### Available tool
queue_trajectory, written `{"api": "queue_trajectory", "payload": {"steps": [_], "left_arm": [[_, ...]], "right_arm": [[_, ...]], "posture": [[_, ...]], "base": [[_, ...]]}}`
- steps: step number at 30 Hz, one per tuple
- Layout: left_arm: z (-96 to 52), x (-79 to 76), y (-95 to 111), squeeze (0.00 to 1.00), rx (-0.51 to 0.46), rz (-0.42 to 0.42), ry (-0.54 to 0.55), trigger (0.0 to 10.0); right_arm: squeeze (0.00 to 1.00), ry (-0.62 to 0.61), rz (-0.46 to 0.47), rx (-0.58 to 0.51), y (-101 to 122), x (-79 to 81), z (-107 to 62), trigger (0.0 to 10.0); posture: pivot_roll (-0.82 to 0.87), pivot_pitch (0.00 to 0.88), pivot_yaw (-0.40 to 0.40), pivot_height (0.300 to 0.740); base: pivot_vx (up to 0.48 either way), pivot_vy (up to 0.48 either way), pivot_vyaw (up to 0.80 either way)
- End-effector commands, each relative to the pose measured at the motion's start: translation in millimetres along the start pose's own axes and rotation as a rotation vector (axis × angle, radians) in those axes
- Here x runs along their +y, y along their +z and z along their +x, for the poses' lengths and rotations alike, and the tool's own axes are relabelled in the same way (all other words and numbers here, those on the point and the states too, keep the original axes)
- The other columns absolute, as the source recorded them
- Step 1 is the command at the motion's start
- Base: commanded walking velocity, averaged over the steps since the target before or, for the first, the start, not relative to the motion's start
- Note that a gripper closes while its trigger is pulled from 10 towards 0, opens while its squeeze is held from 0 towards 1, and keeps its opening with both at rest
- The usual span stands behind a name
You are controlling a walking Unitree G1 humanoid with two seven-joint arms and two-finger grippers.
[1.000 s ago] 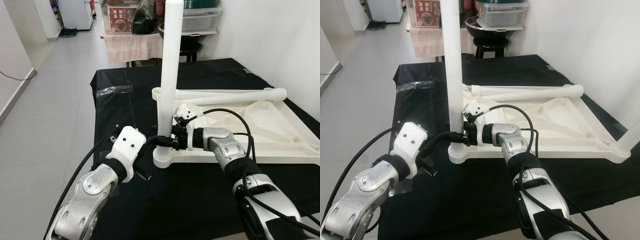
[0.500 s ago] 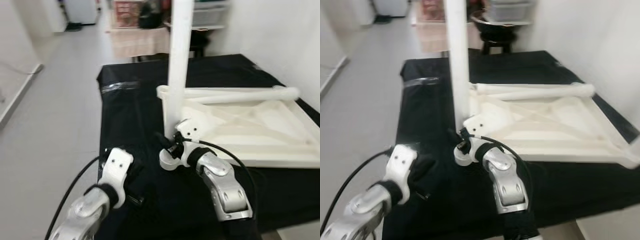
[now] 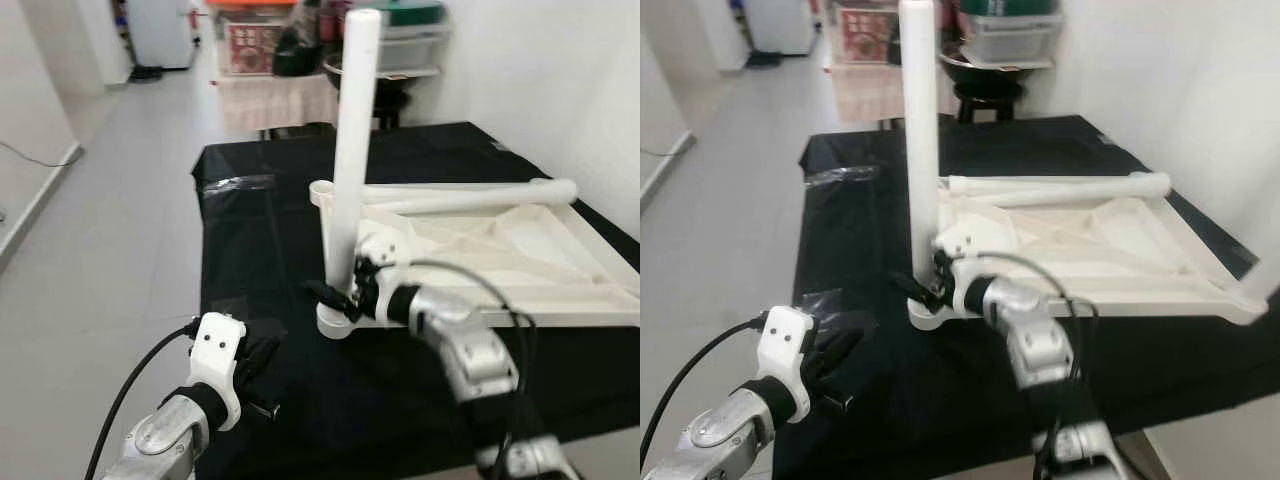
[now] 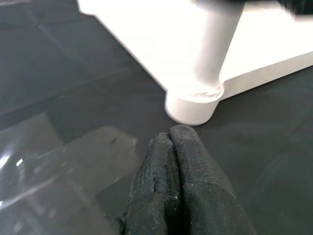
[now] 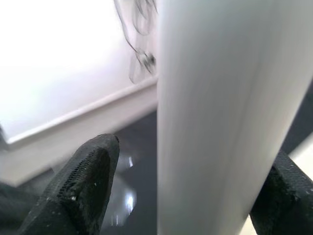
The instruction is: Building children table
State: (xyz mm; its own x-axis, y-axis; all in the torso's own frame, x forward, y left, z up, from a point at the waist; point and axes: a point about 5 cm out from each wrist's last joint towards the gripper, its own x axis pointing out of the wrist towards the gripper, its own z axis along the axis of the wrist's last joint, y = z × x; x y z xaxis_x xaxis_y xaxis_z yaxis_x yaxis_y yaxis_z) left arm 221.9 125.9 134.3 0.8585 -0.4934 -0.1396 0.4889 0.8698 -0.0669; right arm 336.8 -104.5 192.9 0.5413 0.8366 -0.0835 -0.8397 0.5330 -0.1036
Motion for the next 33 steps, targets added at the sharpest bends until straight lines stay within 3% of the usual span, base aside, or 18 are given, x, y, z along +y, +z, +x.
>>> {"api": "queue_trajectory", "payload": {"steps": [1,4,7,9,10,11,17,27,28,29,30,32,33], "left_arm": [[0.2,0.1,-4,0.0,0.015,0.006,-0.008,10.0],[0.9,-0.8,-4,0.0,0.012,0.006,-0.014,10.0],[3.2,-3.0,-5,0.0,0.001,0.007,-0.034,10.0],[3.6,-3.5,-5,0.0,-0.001,0.007,-0.039,10.0],[3.8,-4.0,-5,0.0,-0.004,0.004,-0.043,10.0],[3.8,-4.2,-5,0.0,-0.005,0.002,-0.045,10.0],[3.0,-4.2,-6,0.0,-0.01,-0.003,-0.049,10.0],[1.3,-3.2,-4,0.0,-0.019,-0.018,-0.055,10.0],[1.2,-2.8,-4,0.0,-0.021,-0.02,-0.056,10.0],[1.2,-2.8,-4,0.0,-0.021,-0.02,-0.056,10.0],[0.8,-1.7,-3,0.0,-0.022,-0.018,-0.055,10.0],[0.8,-1.7,-3,0.0,-0.022,-0.018,-0.055,10.0],[0.7,-0.3,-2,0.0,-0.026,-0.018,-0.051,10.0]], "right_arm": [[0.0,0.067,0.002,-0.001,-2,-3.2,-0.1,10.0],[0.0,0.102,-0.012,0.011,-1,-8.0,0.7,10.0],[0.0,0.261,-0.033,0.074,-6,-13.5,6.3,10.0],[0.0,0.293,-0.028,0.088,-7,-14.3,8.3,10.0],[0.0,0.313,-0.019,0.085,-5,-15.4,10.4,3.0],[0.0,0.319,-0.011,0.079,-4,-16.1,11.6,0.0],[0.0,0.353,0.018,0.048,2,-18.4,14.0,0.0],[0.0,0.32,-0.002,0.028,-6,-20.0,-0.7,0.0],[0.0,0.237,0.002,0.033,-9,-18.7,-2.8,0.0],[0.0,0.237,0.002,0.033,-9,-18.7,-2.8,0.0],[0.0,-0.02,0.083,-0.04,-15,-9.1,4.2,0.0],[0.0,-0.02,0.083,-0.04,-15,-9.1,4.2,0.0],[0.0,-0.187,0.17,-0.014,-47,23.2,5.6,0.0]], "posture": [[0.01,0.041,-0.024,0.74],[0.01,0.04,-0.026,0.74],[0.02,0.036,-0.037,0.74],[0.02,0.036,-0.038,0.74],[0.01,0.036,-0.038,0.74],[0.01,0.036,-0.038,0.74],[0.02,0.045,-0.035,0.74],[-0.01,0.073,-0.024,0.74],[-0.01,0.082,-0.026,0.74],[-0.01,0.082,-0.026,0.74],[-0.02,0.098,-0.034,0.74],[-0.02,0.098,-0.034,0.74],[-0.03,0.101,-0.032,0.74]], "base": [[0.0,0.0,0.0],[0.0,0.0,0.0],[0.0,0.0,0.0],[0.0,0.0,0.0],[0.0,0.0,0.0],[0.0,0.0,0.0],[0.0,0.0,0.0],[0.0,0.0,0.0],[0.0,0.0,0.0],[0.0,0.0,0.0],[0.0,0.0,0.0],[0.0,0.0,0.0],[0.0,0.0,0.0]]}}
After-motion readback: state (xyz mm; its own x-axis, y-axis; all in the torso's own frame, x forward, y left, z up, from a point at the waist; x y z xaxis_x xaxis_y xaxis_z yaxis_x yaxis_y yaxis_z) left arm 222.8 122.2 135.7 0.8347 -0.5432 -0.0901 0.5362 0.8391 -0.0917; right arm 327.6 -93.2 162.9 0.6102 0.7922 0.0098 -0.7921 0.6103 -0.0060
